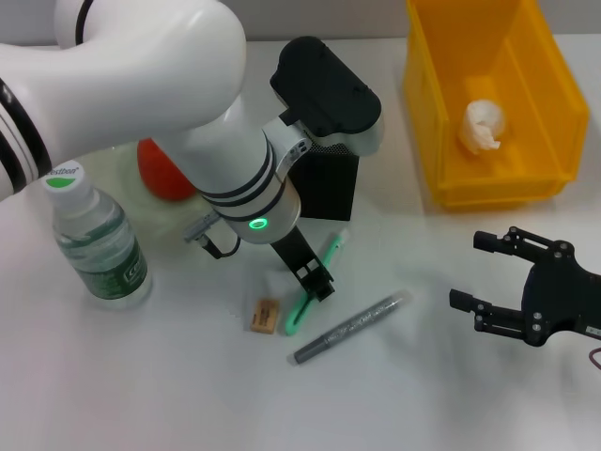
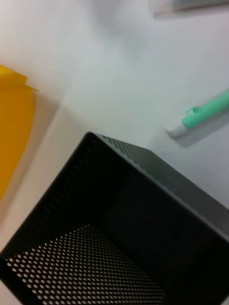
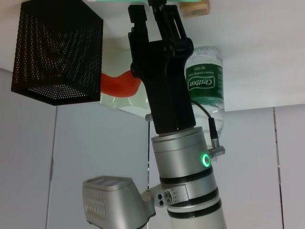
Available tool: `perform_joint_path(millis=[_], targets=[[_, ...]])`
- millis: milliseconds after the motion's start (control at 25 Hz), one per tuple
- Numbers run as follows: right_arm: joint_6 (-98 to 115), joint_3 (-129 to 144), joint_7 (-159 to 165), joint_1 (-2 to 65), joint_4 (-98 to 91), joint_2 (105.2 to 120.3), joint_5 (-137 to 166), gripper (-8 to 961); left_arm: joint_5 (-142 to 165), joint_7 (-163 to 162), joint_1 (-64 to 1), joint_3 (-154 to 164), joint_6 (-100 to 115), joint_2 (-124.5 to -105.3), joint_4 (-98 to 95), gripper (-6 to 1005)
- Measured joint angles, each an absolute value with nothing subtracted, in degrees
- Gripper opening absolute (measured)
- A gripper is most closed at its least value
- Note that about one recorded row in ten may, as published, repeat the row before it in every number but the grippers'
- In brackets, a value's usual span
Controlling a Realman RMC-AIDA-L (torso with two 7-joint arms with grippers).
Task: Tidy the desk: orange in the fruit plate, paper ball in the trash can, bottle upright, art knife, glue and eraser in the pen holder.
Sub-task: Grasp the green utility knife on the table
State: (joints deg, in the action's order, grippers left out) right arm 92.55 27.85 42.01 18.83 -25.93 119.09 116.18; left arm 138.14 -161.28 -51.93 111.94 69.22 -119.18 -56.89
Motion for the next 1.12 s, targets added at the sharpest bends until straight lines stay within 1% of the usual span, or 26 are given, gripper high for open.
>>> perform_joint_path(millis=[1120], targets=[[92.8, 27.8, 42.6, 19.0, -26.3, 119.00, 116.2, 777, 138.1, -161.9, -51.3, 112.1, 69.1, -119.17, -57.3, 349]])
